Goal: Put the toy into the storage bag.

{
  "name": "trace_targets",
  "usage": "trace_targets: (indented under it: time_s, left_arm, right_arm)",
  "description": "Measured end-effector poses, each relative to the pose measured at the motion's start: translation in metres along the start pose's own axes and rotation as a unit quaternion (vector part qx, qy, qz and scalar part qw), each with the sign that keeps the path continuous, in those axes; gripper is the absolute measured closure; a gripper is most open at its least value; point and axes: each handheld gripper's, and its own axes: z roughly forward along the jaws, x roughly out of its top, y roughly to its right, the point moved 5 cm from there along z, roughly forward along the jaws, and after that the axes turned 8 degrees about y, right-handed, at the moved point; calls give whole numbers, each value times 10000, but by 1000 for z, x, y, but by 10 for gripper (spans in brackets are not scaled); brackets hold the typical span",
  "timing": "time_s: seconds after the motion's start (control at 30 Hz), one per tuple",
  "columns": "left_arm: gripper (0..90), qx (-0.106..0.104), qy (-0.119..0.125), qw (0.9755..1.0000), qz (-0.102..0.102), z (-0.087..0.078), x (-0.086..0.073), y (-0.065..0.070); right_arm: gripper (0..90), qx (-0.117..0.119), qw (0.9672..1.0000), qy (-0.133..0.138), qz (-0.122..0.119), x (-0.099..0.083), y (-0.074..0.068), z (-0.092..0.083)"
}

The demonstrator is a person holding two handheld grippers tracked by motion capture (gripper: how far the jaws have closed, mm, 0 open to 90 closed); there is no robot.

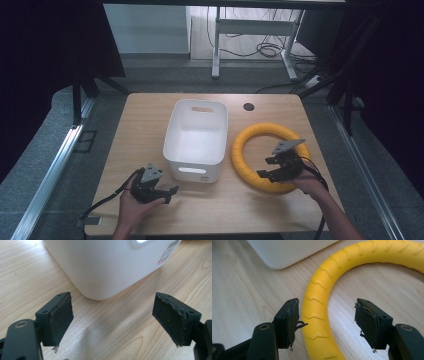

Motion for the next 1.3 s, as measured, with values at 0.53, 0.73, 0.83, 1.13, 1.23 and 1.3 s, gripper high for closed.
trace_targets:
  time_s: [0.53, 0.73, 0.83, 1.13, 1.23, 1.3]
  left_arm:
    - [168, -12, -22, 10000, -15, 2, 0, -2]
    - [168, -5, -51, 10000, -16, 3, -1, -3]
    - [168, -3, -65, 10000, -21, 3, -2, -3]
    - [168, 8, -78, 10000, -29, 4, -3, -4]
    - [168, 1, -100, 9999, -29, 5, -3, -3]
    - [168, -7, -106, 9999, -27, 6, -4, -3]
  right_arm:
    - [354, 368, 9834, -1688, -550, -1, -7, 32]
    - [354, 416, 9735, -2128, -722, -7, -12, 47]
    - [355, 407, 9685, -2319, -810, -11, -13, 53]
    - [477, 360, 9532, -2841, -967, -19, -15, 68]
    - [492, 279, 9511, -2909, -1005, -18, -15, 70]
    - [498, 298, 9476, -2996, -1069, -18, -15, 71]
